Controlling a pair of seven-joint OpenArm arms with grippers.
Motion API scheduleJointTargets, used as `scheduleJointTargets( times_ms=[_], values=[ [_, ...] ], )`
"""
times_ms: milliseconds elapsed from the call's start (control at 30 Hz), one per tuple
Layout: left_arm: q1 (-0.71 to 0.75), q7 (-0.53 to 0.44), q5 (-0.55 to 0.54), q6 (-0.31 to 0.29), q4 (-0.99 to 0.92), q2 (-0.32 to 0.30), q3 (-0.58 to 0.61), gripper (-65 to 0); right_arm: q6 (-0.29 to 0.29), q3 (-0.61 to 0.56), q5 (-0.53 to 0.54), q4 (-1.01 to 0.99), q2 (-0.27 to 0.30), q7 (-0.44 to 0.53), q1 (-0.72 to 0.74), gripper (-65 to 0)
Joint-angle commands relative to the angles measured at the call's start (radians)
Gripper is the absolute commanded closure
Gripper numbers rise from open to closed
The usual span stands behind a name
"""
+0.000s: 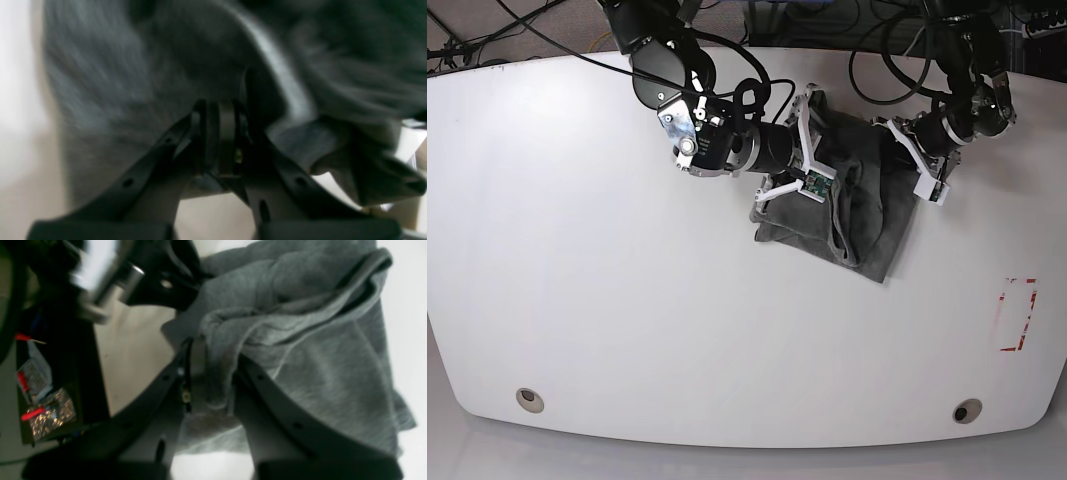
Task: Fold the T-shirt properly
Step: 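Push the bunched shirt fabric together with the right gripper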
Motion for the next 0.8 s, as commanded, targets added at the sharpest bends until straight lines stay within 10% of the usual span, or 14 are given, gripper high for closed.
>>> scheduleJointTargets(
  times_ms=[0,200,533,767],
  values=[
    [-0.003,-0.011,-0.01,-0.004,0.068,-0.012,-0.06,-4.9,0.001,-0.006,0.02,0.019,-0.034,0.033,0.02,-4.3],
    [0.003,0.089,-0.014,-0.004,0.106,-0.013,-0.167,-4.9,0.001,-0.014,0.03,0.012,-0.052,0.033,0.063,-5.2],
    [0.022,0.098,-0.011,-0.004,0.161,-0.058,-0.333,-4.4,0.001,-0.16,-0.014,-0.064,-0.118,0.035,0.104,-36.9],
    [0.035,0.098,-0.014,-0.004,0.177,-0.092,-0.437,-4.4,0.001,-0.286,-0.04,-0.228,-0.152,0.14,0.158,-40.1]
  ],
)
